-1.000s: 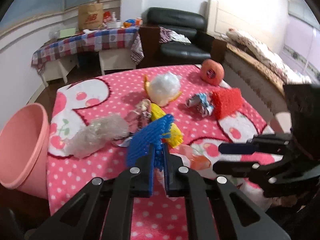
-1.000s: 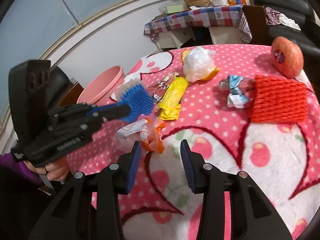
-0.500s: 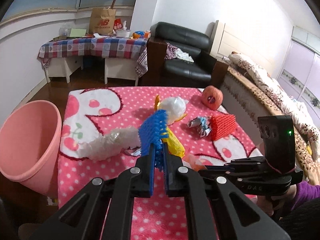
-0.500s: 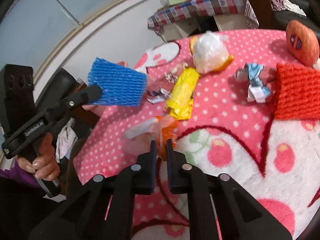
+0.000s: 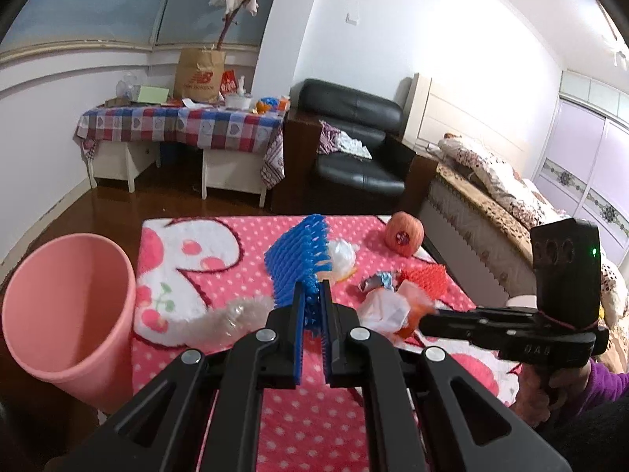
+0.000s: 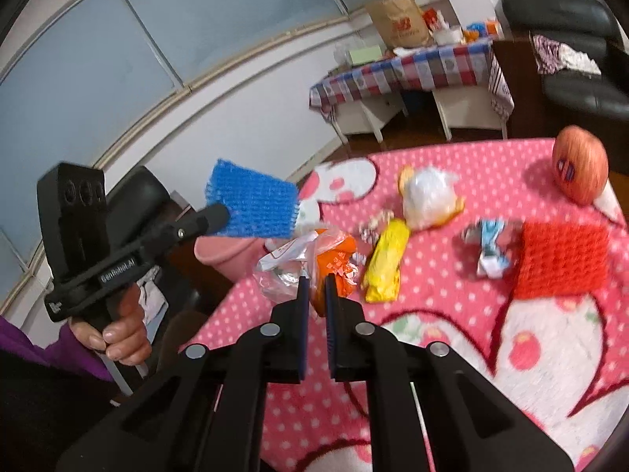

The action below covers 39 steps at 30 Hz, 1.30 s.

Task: Collect trash
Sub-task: 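Grasp the blue foam net with the left tool while the right tool grasps the orange-white wrapper, then carry both items over the pink bin and open both tools to drop them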

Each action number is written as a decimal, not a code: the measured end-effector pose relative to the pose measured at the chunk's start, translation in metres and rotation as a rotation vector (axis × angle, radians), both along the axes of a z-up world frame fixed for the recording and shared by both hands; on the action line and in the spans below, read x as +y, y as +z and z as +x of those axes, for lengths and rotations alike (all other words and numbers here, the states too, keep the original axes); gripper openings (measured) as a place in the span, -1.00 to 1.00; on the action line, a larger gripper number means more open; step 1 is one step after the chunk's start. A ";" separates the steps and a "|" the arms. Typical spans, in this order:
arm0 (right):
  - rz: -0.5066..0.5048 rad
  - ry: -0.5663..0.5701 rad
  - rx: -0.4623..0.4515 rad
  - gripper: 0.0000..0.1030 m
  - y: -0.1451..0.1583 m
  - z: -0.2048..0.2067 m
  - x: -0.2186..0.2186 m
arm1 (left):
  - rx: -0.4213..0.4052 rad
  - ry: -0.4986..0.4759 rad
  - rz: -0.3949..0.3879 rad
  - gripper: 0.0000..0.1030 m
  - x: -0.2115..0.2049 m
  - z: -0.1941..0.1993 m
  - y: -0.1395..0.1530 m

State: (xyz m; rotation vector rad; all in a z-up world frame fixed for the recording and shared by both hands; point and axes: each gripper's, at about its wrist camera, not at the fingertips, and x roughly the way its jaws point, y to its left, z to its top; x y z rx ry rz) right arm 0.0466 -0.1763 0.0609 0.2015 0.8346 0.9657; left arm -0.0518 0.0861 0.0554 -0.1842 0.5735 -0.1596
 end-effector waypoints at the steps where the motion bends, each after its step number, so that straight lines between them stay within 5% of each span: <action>1: 0.006 -0.004 -0.006 -0.85 0.003 0.002 0.002 | -0.008 0.006 0.001 -0.88 0.002 -0.001 0.002; 16: 0.032 0.079 -0.104 -0.85 0.040 0.017 0.083 | -0.107 0.195 0.010 -0.88 0.069 -0.025 0.024; 30: 0.017 0.211 -0.109 -0.85 0.050 0.033 0.183 | -0.098 0.343 0.009 -0.88 0.126 -0.036 0.010; 39: -0.042 0.291 -0.072 -0.84 0.026 0.037 0.261 | -0.040 0.427 -0.006 -0.88 0.162 -0.039 -0.015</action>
